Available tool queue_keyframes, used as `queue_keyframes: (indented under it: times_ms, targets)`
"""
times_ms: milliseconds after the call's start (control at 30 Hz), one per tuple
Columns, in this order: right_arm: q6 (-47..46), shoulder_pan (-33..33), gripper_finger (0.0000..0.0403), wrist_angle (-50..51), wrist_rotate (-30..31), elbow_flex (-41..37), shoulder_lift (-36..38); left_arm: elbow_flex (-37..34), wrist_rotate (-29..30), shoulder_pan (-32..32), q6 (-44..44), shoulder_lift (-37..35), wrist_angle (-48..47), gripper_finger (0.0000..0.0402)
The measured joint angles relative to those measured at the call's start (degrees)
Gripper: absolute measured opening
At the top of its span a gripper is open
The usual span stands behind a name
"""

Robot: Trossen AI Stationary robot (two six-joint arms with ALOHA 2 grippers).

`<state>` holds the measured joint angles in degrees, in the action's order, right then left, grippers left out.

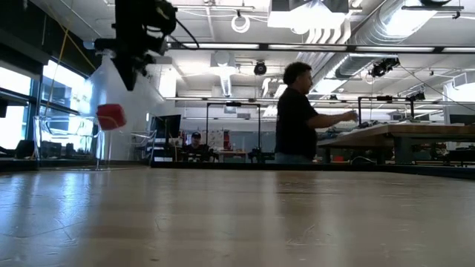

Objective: Roll bandage
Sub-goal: Put the transparent zip bag into the transparent bin

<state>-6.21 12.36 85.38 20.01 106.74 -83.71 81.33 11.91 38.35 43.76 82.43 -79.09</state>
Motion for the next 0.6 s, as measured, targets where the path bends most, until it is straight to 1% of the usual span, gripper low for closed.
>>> queue_keyframes:
  times_ms: [100, 200, 267, 467, 533, 600]
  targets:
    - [-1.67, 0.0, 0.0113, 0.13, 0.28, 0.0, 1.8, -3.93, -1.41, 0.3, 0.05, -0.6, 3.94, 0.0]
    - [-3.69, 0.0, 0.0113, 0.06, 2.57, 0.0, 3.34, -7.15, -4.0, 0.8, 0.54, -2.26, 7.87, 0.0]
    - [-5.1, -0.02, 0.0113, -0.51, 4.57, 0.0, 4.07, -9.53, -7.03, 2.23, 1.32, -3.97, 8.4, 0.0]
    - [-6.23, -0.04, 0.0113, -4.03, 9.98, 0.0, 4.8, -14.95, -7.07, 7.78, 1.58, -9.01, 9.47, 0.0]
    - [-6.21, -0.59, 0.0113, -5.32, 11.42, 0.0, 4.57, -15.51, -7.04, 8.54, 2.87, -9.81, 8.75, 0.0]
    - [-6.2, -1.62, 0.0113, -6.36, 11.49, 0.0, 4.24, -15.53, -8.53, 8.53, 4.67, -10.72, 7.26, 0.0002]
